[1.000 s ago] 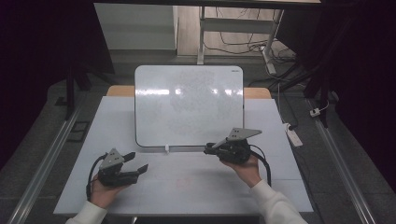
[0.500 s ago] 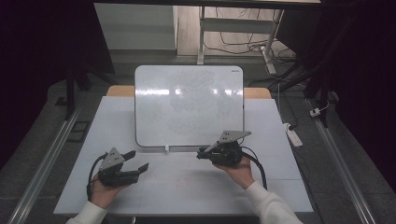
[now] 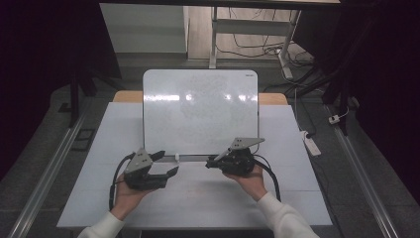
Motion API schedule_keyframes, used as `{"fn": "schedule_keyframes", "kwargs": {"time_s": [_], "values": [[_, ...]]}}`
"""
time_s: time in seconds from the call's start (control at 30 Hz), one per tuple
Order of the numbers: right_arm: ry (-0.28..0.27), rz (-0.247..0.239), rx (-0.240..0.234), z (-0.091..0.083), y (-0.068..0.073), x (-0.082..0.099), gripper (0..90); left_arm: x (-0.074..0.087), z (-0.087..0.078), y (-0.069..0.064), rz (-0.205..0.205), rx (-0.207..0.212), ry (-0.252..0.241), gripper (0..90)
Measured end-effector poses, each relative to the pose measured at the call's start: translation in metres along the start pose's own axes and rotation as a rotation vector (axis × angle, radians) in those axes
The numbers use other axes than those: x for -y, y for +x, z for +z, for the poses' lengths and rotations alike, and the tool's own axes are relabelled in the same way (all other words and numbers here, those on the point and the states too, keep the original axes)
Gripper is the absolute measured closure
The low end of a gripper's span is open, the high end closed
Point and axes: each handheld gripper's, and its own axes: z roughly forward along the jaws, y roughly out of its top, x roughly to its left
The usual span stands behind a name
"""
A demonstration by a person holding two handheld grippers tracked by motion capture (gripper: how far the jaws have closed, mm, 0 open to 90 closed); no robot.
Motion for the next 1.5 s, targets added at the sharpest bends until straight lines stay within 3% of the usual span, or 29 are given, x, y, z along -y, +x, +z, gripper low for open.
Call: {"fn": "schedule_keyframes", "kwargs": {"time_s": [0.17, 0.37, 0.63, 0.87, 0.9, 0.97, 1.13, 1.43, 1.5], "values": [[0.011, 0.009, -0.015, 0.005, 0.002, 0.0, 77.2, -0.02, 0.021, -0.014, 0.048, 0.06, -0.006, 29.3], [0.023, 0.015, -0.026, 0.009, 0.003, 0.002, 77.2, -0.039, 0.045, -0.025, 0.086, 0.1, -0.002, 33.9], [0.037, 0.031, -0.042, 0.014, 0.004, 0.004, 77.1, -0.054, 0.068, -0.033, 0.102, 0.166, -0.022, 46.6], [0.04, 0.038, -0.051, 0.016, 0.005, 0.004, 77.1, -0.058, 0.079, -0.035, 0.1, 0.219, -0.029, 62.5], [0.04, 0.037, -0.053, 0.016, 0.006, 0.004, 77.1, -0.058, 0.08, -0.036, 0.105, 0.224, -0.026, 69.0], [0.04, 0.04, -0.053, 0.016, 0.006, 0.004, 77.1, -0.057, 0.081, -0.036, 0.115, 0.227, -0.026, 75.9], [0.05, 0.051, -0.062, 0.017, 0.005, 0.005, 77.0, -0.057, 0.081, -0.034, 0.127, 0.214, -0.023, 80.4], [0.049, 0.057, -0.076, 0.017, 0.006, 0.004, 76.1, -0.056, 0.077, -0.03, 0.128, 0.201, -0.03, 81.7], [0.039, 0.049, -0.081, 0.017, 0.007, 0.004, 71.4, -0.057, 0.073, -0.029, 0.133, 0.172, -0.036, 81.7]]}}
